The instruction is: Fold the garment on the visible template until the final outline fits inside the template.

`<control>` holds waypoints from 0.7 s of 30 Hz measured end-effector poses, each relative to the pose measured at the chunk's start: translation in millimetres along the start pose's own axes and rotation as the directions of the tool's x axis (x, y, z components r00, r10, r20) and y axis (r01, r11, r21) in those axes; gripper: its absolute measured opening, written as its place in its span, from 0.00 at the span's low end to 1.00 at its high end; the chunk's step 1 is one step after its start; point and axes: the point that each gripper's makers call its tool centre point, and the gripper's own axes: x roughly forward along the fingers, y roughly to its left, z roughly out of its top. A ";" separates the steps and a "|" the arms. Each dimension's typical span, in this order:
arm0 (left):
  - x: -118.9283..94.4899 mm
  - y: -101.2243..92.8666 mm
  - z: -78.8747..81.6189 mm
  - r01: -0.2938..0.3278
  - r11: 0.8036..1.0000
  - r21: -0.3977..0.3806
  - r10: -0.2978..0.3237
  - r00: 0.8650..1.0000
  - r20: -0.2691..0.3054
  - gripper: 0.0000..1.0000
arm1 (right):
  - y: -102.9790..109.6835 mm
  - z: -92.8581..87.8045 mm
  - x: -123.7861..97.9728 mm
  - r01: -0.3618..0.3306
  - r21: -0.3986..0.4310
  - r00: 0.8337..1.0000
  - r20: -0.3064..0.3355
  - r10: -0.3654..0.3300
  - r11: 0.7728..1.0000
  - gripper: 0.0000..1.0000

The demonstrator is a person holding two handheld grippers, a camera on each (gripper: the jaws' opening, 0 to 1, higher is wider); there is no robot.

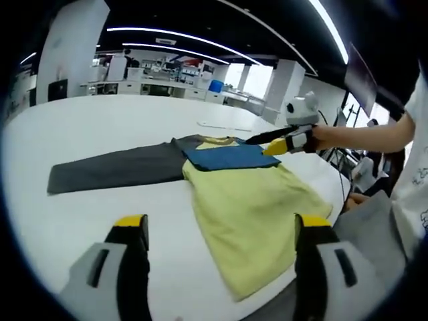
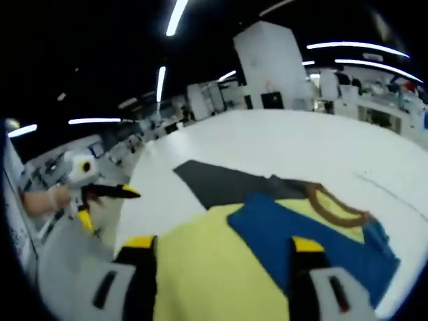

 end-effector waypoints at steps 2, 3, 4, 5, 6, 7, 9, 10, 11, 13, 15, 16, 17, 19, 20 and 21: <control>2.1 1.9 2.2 0.006 1.000 0.002 -0.006 1.000 -0.002 0.87 | -8.6 -2.0 -9.4 0.032 0.024 0.999 0.010 -0.032 0.999 0.93; 3.0 3.1 2.7 0.006 1.000 0.006 -0.006 1.000 -0.003 0.87 | -9.4 -2.3 -11.0 0.036 0.026 0.999 0.013 -0.037 0.999 0.97; 4.6 5.4 3.4 0.009 1.000 0.010 -0.009 1.000 -0.005 0.88 | -17.1 -1.8 -17.4 0.079 0.042 0.996 0.030 -0.081 0.996 1.00; 5.7 7.2 3.9 0.012 1.000 0.009 -0.012 1.000 -0.007 0.87 | -19.2 -3.9 -21.8 0.081 0.034 0.996 0.025 -0.082 0.996 1.00; 7.5 12.6 4.9 0.015 1.000 0.011 -0.015 1.000 -0.010 0.88 | -21.3 -6.6 -29.1 0.086 0.035 0.996 0.023 -0.086 0.996 1.00; 8.4 15.0 5.6 0.015 1.000 0.013 -0.014 1.000 -0.011 0.88 | -24.7 -7.2 -34.3 0.099 0.040 0.995 0.027 -0.100 0.994 1.00; 10.0 21.5 7.6 0.012 1.000 0.022 -0.012 1.000 -0.018 0.88 | -30.8 -10.5 -47.4 0.121 0.049 0.992 0.030 -0.123 0.991 1.00; 10.4 26.0 10.0 0.011 1.000 0.024 -0.011 1.000 -0.016 0.87 | -33.2 -12.2 -54.5 0.130 0.057 0.991 0.032 -0.132 0.990 1.00; 10.7 28.7 11.5 0.011 1.000 0.025 -0.011 1.000 -0.016 0.87 | -34.9 -13.0 -58.9 0.139 0.058 0.989 0.034 -0.141 0.989 1.00; 11.1 36.0 15.4 0.005 1.000 0.030 -0.004 1.000 -0.015 0.87 | -39.0 -15.0 -71.0 0.157 0.058 0.987 0.038 -0.159 0.986 1.00; 11.3 48.4 17.8 -0.004 0.999 0.035 0.005 1.000 -0.018 0.87 | -44.8 -18.6 -82.8 0.177 0.056 0.983 0.035 -0.179 0.983 1.00; 11.5 49.3 19.3 -0.006 0.999 0.035 0.006 1.000 -0.018 0.87 | -46.1 -20.7 -89.5 0.188 0.054 0.981 0.034 -0.190 0.981 1.00; 11.9 54.3 21.5 -0.011 0.999 0.031 0.011 1.000 -0.015 0.87 | -46.1 -22.5 -93.5 0.192 0.054 0.980 0.031 -0.194 0.980 1.00; 12.6 61.6 24.6 -0.019 1.000 0.024 0.019 1.000 -0.012 0.87 | -52.0 -25.3 -100.5 0.207 0.052 0.978 0.027 -0.209 0.977 1.00; 13.4 64.2 25.2 -0.024 0.999 0.028 0.024 1.000 -0.015 0.87 | -54.8 -28.0 -106.3 0.218 0.051 0.975 0.024 -0.220 0.975 1.00; 14.2 64.9 25.6 -0.032 0.999 0.042 0.033 0.999 -0.027 0.87 | -55.2 -29.7 -109.9 0.225 0.052 0.974 0.025 -0.226 0.973 1.00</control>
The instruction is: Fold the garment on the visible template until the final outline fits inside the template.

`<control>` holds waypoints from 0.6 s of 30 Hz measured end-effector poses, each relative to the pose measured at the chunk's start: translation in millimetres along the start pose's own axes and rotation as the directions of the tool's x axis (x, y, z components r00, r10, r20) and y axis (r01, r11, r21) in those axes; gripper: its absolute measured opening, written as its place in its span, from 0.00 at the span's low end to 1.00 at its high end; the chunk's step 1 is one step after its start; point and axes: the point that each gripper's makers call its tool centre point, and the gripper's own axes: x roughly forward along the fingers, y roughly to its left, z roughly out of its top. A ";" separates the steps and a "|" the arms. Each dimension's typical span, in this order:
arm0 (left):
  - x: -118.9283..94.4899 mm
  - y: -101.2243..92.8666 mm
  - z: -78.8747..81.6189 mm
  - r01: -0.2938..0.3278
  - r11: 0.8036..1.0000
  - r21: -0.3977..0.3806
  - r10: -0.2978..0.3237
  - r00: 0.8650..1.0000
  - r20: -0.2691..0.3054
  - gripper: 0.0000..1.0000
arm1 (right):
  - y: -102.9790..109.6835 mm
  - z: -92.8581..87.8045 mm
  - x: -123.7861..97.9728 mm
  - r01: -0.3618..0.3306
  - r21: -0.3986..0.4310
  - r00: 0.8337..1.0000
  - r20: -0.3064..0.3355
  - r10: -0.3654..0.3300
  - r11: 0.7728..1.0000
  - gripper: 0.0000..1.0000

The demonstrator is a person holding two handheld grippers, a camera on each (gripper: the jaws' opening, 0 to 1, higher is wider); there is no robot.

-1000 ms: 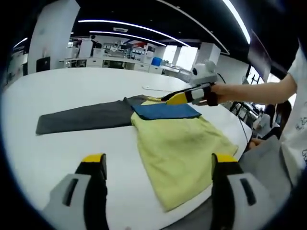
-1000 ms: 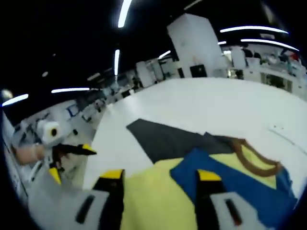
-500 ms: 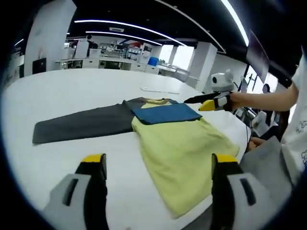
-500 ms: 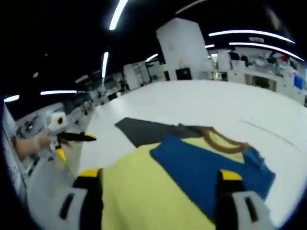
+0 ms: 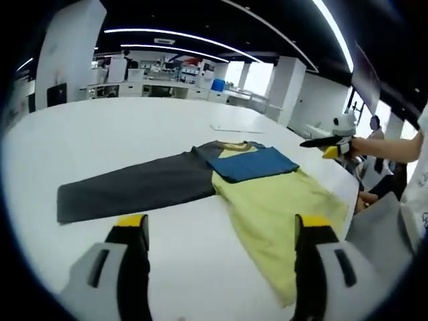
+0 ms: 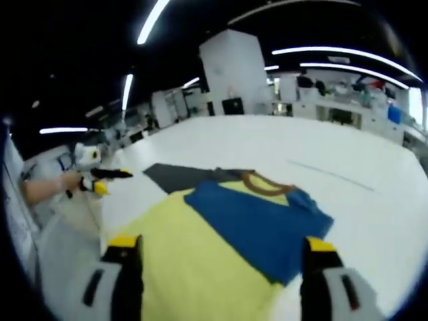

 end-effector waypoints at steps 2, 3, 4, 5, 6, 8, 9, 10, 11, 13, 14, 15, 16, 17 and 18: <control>1.5 -0.3 2.5 -0.006 1.000 0.014 0.006 1.000 0.000 0.86 | -3.4 -2.8 -6.2 0.011 0.011 1.000 -0.002 -0.011 1.000 1.00; 2.6 -4.6 4.4 -0.010 1.000 0.012 0.010 1.000 -0.001 0.86 | -5.2 -3.2 -8.8 0.018 0.017 1.000 0.003 -0.018 1.000 1.00; 3.5 -3.8 5.4 -0.014 1.000 0.006 0.014 1.000 -0.001 0.86 | -5.8 -4.3 -12.6 0.026 0.029 1.000 0.010 -0.026 0.999 1.00; 4.2 7.5 6.6 -0.019 1.000 -0.007 0.019 1.000 0.004 0.86 | -6.4 -5.4 -14.6 0.027 0.040 1.000 0.011 -0.027 0.999 1.00; 4.6 11.7 7.3 -0.025 1.000 -0.011 0.025 1.000 0.006 0.86 | -7.5 -7.2 -17.2 0.032 0.056 0.999 0.018 -0.034 0.998 1.00; 4.2 24.6 7.1 -0.050 0.999 -0.008 0.050 0.999 -0.002 0.86 | -8.2 -10.2 -20.6 0.037 0.062 0.999 0.020 -0.039 0.997 1.00; 3.2 36.4 5.8 -0.063 0.998 0.011 0.063 0.998 -0.008 0.86 | -9.3 -12.4 -23.3 0.046 0.064 0.999 0.019 -0.047 0.997 1.00; 2.6 40.9 5.7 -0.068 0.998 0.014 0.068 0.998 -0.009 0.86 | -7.1 -13.3 -25.1 0.052 0.063 0.998 0.020 -0.054 0.997 1.00; 1.7 47.0 4.5 -0.076 0.997 0.010 0.076 0.997 -0.016 0.85 | -6.6 -15.0 -27.5 0.055 0.067 0.998 0.019 -0.056 0.996 1.00; -2.6 62.7 1.6 -0.100 0.994 0.032 0.101 0.994 -0.036 0.84 | -6.1 -18.0 -31.5 0.063 0.071 0.998 0.017 -0.065 0.995 1.00; -5.4 73.2 -0.5 -0.117 0.992 0.037 0.118 0.992 -0.046 0.84 | -5.7 -19.3 -33.0 0.066 0.072 0.998 0.016 -0.068 0.995 1.00; -7.7 79.3 -1.2 -0.126 0.992 0.030 0.128 0.991 -0.051 0.84 | -6.1 -21.4 -35.5 0.074 0.077 0.997 0.016 -0.075 0.994 1.00; -10.8 88.9 -2.1 -0.142 0.990 0.023 0.143 0.988 -0.054 0.83 | -6.1 -22.8 -37.1 0.075 0.081 0.997 0.017 -0.077 0.994 1.00; -12.3 96.2 -3.0 -0.153 0.988 0.022 0.154 0.986 -0.055 0.82 | -6.0 -24.8 -38.8 0.078 0.091 0.997 0.018 -0.080 0.993 1.00; -15.5 109.5 -5.3 -0.189 0.982 0.017 0.189 0.980 -0.060 0.81 | -6.0 -26.6 -39.9 0.082 0.099 0.996 0.019 -0.084 0.992 1.00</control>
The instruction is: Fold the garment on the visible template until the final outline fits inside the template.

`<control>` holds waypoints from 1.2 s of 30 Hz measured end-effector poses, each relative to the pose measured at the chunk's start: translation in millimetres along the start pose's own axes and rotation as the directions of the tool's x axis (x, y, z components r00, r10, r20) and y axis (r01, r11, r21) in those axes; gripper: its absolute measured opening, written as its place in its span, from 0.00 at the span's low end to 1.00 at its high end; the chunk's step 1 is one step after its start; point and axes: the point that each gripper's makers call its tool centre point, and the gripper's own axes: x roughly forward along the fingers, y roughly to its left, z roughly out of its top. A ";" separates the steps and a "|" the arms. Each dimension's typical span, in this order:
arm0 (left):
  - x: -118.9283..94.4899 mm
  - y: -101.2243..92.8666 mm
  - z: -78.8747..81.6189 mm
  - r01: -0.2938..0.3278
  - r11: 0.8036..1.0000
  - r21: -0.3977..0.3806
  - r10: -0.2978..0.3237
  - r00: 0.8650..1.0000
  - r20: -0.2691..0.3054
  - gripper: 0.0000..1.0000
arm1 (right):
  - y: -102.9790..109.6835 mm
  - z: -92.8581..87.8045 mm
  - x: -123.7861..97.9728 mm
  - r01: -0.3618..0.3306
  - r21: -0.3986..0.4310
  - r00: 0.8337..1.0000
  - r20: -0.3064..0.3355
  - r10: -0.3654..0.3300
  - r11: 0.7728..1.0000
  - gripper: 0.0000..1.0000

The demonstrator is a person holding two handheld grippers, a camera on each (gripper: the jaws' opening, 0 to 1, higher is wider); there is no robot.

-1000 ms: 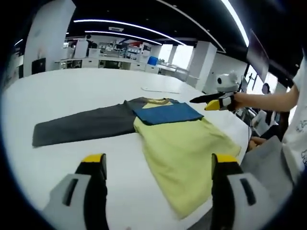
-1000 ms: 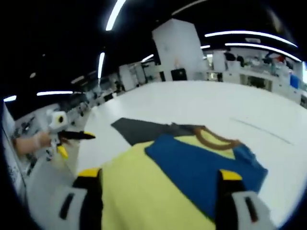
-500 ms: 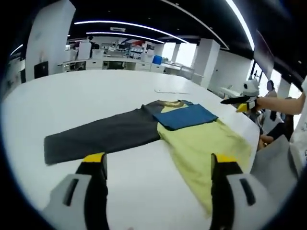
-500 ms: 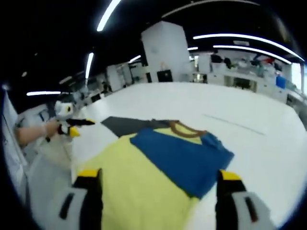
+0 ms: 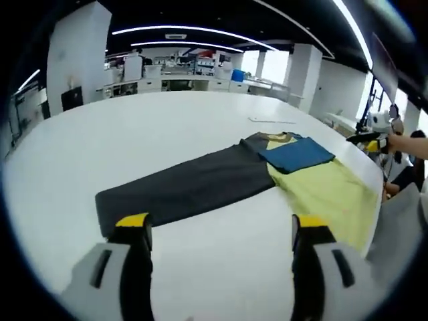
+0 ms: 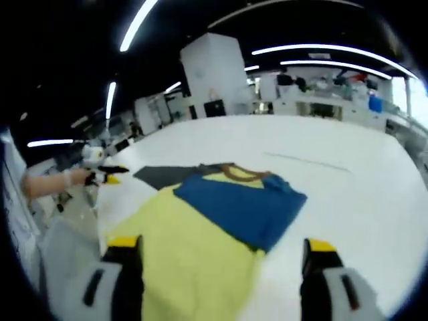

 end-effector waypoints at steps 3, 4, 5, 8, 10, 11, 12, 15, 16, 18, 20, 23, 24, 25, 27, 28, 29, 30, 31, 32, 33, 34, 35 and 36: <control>0.5 28.6 -4.1 -0.090 0.995 -0.037 0.090 0.996 0.012 0.74 | -3.6 -5.5 -2.4 0.012 0.016 1.000 -0.003 -0.012 1.000 1.00; 0.8 38.4 -7.1 -0.118 0.991 -0.063 0.119 0.993 0.006 0.73 | -2.4 -8.1 -3.4 0.012 0.022 1.000 -0.005 -0.012 1.000 1.00; 0.8 42.9 -7.3 -0.134 0.989 -0.068 0.134 0.991 0.009 0.72 | -1.7 -9.7 -4.1 0.011 0.029 1.000 -0.006 -0.011 1.000 1.00; 3.0 58.3 -12.6 -0.170 0.983 -0.076 0.171 0.985 0.006 0.69 | -2.3 -14.8 -7.5 0.018 0.035 1.000 -0.011 -0.018 0.999 1.00; 2.7 60.2 -18.1 -0.192 0.976 -0.102 0.193 0.981 -0.004 0.67 | -2.9 -16.7 -9.9 0.022 0.044 1.000 -0.011 -0.021 0.999 1.00; 4.6 64.8 -19.0 -0.200 0.975 -0.097 0.201 0.980 -0.001 0.66 | -3.5 -17.6 -10.8 0.024 0.047 1.000 -0.011 -0.023 0.999 1.00; 5.0 68.9 -19.7 -0.209 0.972 -0.108 0.210 0.978 0.002 0.65 | -5.1 -19.4 -12.3 0.031 0.054 0.999 -0.013 -0.031 0.998 1.00; 2.9 85.0 -24.7 -0.258 0.957 -0.136 0.259 0.966 -0.006 0.63 | -6.0 -24.3 -15.3 0.038 0.072 0.999 -0.019 -0.037 0.997 1.00; 2.9 86.6 -25.8 -0.261 0.956 -0.133 0.262 0.965 -0.010 0.63 | -6.7 -25.1 -16.4 0.039 0.072 0.999 -0.019 -0.038 0.997 1.00; 3.7 93.8 -30.1 -0.269 0.953 -0.141 0.268 0.963 -0.024 0.61 | -7.2 -27.4 -17.8 0.042 0.073 0.999 -0.024 -0.040 0.996 1.00; 6.8 106.8 -33.9 -0.274 0.947 -0.166 0.272 0.962 -0.032 0.57 | -9.8 -31.2 -19.0 0.046 0.077 0.999 -0.033 -0.043 0.996 1.00; 10.0 102.0 -28.2 -0.299 0.935 -0.193 0.300 0.954 -0.023 0.55 | -11.0 -33.6 -19.8 0.055 0.087 0.998 -0.033 -0.052 0.995 1.00; 11.2 102.8 -28.3 -0.309 0.929 -0.206 0.310 0.950 -0.027 0.55 | -11.6 -34.3 -19.6 0.055 0.091 0.998 -0.033 -0.052 0.994 1.00; 11.6 104.6 -28.9 -0.310 0.928 -0.207 0.311 0.950 -0.029 0.53 | -11.5 -35.5 -19.1 0.053 0.098 0.998 -0.035 -0.050 0.994 1.00; 12.2 108.7 -33.2 -0.326 0.921 -0.215 0.325 0.945 -0.040 0.49 | -9.0 -37.4 -17.3 0.052 0.097 0.998 -0.042 -0.048 0.994 1.00; 12.3 109.6 -34.4 -0.329 0.918 -0.222 0.328 0.944 -0.042 0.47 | -10.8 -38.7 -16.6 0.050 0.092 0.998 -0.047 -0.046 0.995 1.00; 13.3 115.4 -35.9 -0.334 0.911 -0.243 0.335 0.942 -0.040 0.45 | -10.6 -39.0 -16.3 0.049 0.089 0.998 -0.049 -0.044 0.995 1.00; 13.7 117.9 -35.4 -0.338 0.902 -0.268 0.342 0.939 -0.033 0.43 | -9.0 -39.2 -15.5 0.047 0.085 0.998 -0.051 -0.043 0.995 1.00; 14.0 119.4 -34.9 -0.332 0.895 -0.297 0.340 0.940 -0.023 0.42 | -8.8 -39.5 -15.2 0.047 0.084 0.998 -0.053 -0.043 0.995 1.00; 14.3 120.3 -34.6 -0.331 0.891 -0.311 0.342 0.939 -0.020 0.41 | -7.5 -39.6 -14.9 0.045 0.085 0.998 -0.054 -0.041 0.995 1.00; 14.2 118.1 -35.5 -0.334 0.892 -0.306 0.343 0.939 -0.026 0.39 | -7.2 -39.8 -14.8 0.045 0.087 0.998 -0.055 -0.040 0.995 1.00; 14.6 118.2 -36.4 -0.340 0.890 -0.304 0.347 0.937 -0.032 0.38 | -7.3 -40.3 -14.6 0.047 0.088 0.998 -0.057 -0.042 0.995 1.00; 14.7 120.2 -37.8 -0.348 0.890 -0.296 0.353 0.935 -0.040 0.37 | -7.6 -40.6 -14.6 0.047 0.087 0.997 -0.058 -0.042 0.995 1.00; 14.7 121.4 -39.1 -0.353 0.888 -0.294 0.356 0.934 -0.046 0.35 | -8.0 -41.0 -14.7 0.049 0.087 0.997 -0.060 -0.043 0.995 1.00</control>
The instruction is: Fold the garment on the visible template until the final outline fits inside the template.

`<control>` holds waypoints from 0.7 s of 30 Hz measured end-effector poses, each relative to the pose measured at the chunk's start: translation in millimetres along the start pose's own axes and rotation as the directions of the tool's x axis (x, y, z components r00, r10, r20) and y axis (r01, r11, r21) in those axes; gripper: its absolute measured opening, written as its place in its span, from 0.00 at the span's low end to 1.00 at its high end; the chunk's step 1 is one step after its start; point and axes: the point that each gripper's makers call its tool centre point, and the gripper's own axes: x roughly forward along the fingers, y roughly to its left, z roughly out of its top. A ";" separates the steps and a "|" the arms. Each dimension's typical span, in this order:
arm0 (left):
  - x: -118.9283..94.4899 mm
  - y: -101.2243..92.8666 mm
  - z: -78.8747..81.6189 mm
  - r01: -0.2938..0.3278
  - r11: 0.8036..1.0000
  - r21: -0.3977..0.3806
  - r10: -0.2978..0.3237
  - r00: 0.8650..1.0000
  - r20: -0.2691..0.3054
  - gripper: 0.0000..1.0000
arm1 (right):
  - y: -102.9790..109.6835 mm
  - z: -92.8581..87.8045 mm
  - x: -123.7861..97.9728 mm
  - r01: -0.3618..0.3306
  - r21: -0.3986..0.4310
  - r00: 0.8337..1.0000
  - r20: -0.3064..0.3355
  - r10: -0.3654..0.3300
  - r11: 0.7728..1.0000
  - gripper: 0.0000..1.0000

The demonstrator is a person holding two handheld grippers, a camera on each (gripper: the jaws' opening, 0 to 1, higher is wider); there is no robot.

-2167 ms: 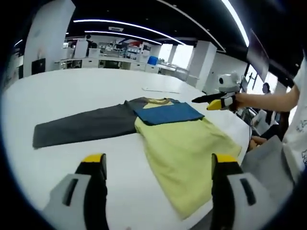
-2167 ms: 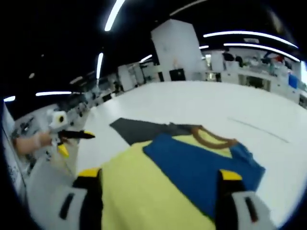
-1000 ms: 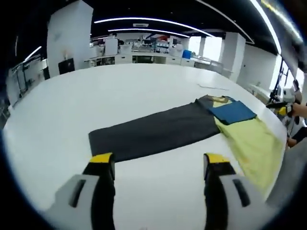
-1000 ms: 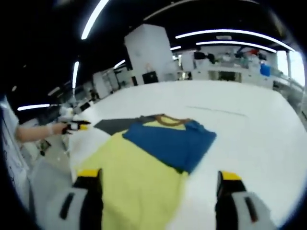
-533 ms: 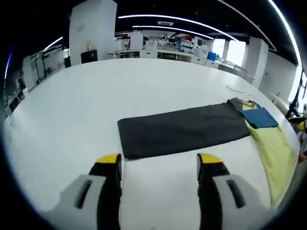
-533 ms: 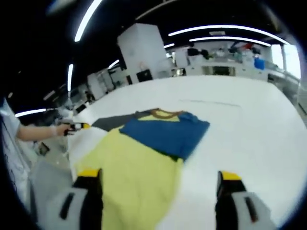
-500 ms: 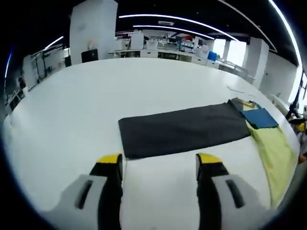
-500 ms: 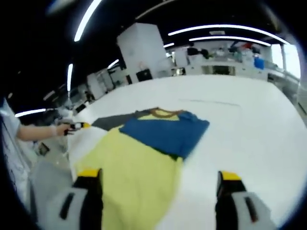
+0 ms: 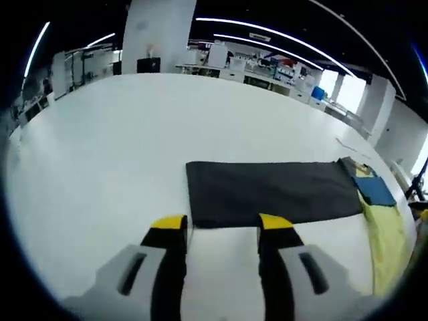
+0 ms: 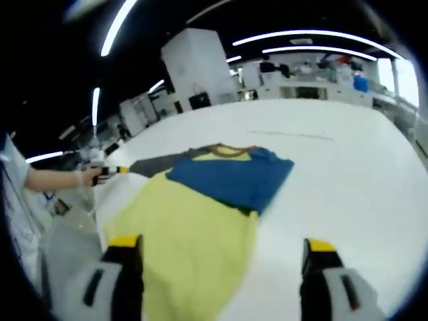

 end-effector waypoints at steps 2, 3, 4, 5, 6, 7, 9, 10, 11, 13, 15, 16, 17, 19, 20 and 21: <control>2.7 4.2 1.0 -0.015 1.000 -0.003 0.015 1.000 0.001 0.30 | -0.5 -0.5 0.0 0.001 -0.001 1.000 -0.001 -0.001 1.000 1.00; 4.5 13.6 -0.4 -0.057 0.998 0.036 0.058 0.998 -0.021 0.24 | -0.3 -0.7 0.1 0.001 -0.001 1.000 -0.002 -0.001 1.000 1.00; 7.1 12.9 -0.7 -0.050 0.997 0.065 0.052 0.998 -0.023 0.19 | 1.2 -1.1 0.2 0.000 -0.003 1.000 -0.003 0.000 1.000 1.00; 6.7 10.6 -0.9 -0.046 0.998 0.045 0.047 0.999 -0.017 0.16 | 2.9 -2.3 1.0 -0.004 -0.006 1.000 -0.006 0.004 1.000 1.00; 5.7 15.3 -1.6 -0.064 0.998 0.028 0.065 0.998 -0.015 0.14 | 3.1 -2.9 1.3 -0.004 -0.007 1.000 -0.007 0.004 1.000 1.00; 5.8 17.2 -1.9 -0.067 0.998 0.022 0.067 0.998 -0.012 0.12 | 3.8 -5.0 2.3 -0.005 -0.013 1.000 -0.014 0.005 1.000 1.00; 8.7 19.9 -2.9 -0.078 0.996 0.038 0.079 0.997 -0.014 0.09 | 4.7 -7.8 3.9 -0.007 -0.013 1.000 -0.020 0.006 1.000 1.00; 9.4 19.8 -2.6 -0.079 0.996 0.034 0.079 0.997 -0.015 0.09 | 5.2 -8.6 4.5 -0.009 -0.012 1.000 -0.021 0.008 1.000 1.00; 8.7 19.9 -2.5 -0.080 0.996 0.032 0.081 0.997 -0.018 0.09 | 6.7 -9.7 5.4 -0.010 -0.011 1.000 -0.023 0.010 1.000 1.00; 10.1 19.2 -1.1 -0.079 0.996 0.048 0.080 0.996 -0.023 0.09 | 10.1 -11.3 6.9 -0.012 -0.013 1.000 -0.025 0.012 1.000 1.00; 9.9 20.0 -1.3 -0.078 0.996 0.054 0.080 0.996 -0.032 0.07 | 13.6 -12.2 8.1 -0.015 -0.012 1.000 -0.027 0.015 1.000 1.00; 10.0 20.0 -1.0 -0.078 0.995 0.057 0.080 0.996 -0.033 0.06 | 14.8 -12.2 8.4 -0.017 -0.012 1.000 -0.027 0.017 1.000 1.00; 9.7 15.1 0.1 -0.062 0.996 0.065 0.065 0.997 -0.039 0.03 | 15.2 -12.2 8.6 -0.018 -0.013 0.999 -0.027 0.018 1.000 1.00; 9.7 18.7 1.9 -0.073 0.995 0.060 0.076 0.996 -0.040 0.00 | 14.8 -12.0 8.5 -0.018 -0.017 0.999 -0.026 0.018 1.000 1.00; 9.8 19.4 0.5 -0.072 0.996 0.048 0.075 0.996 -0.050 0.00 | 14.5 -11.8 8.1 -0.018 -0.018 1.000 -0.026 0.018 1.000 1.00; 6.7 17.3 0.5 -0.069 0.997 0.041 0.072 0.996 -0.054 0.00 | 13.8 -11.3 7.8 -0.018 -0.019 1.000 -0.024 0.017 1.000 1.00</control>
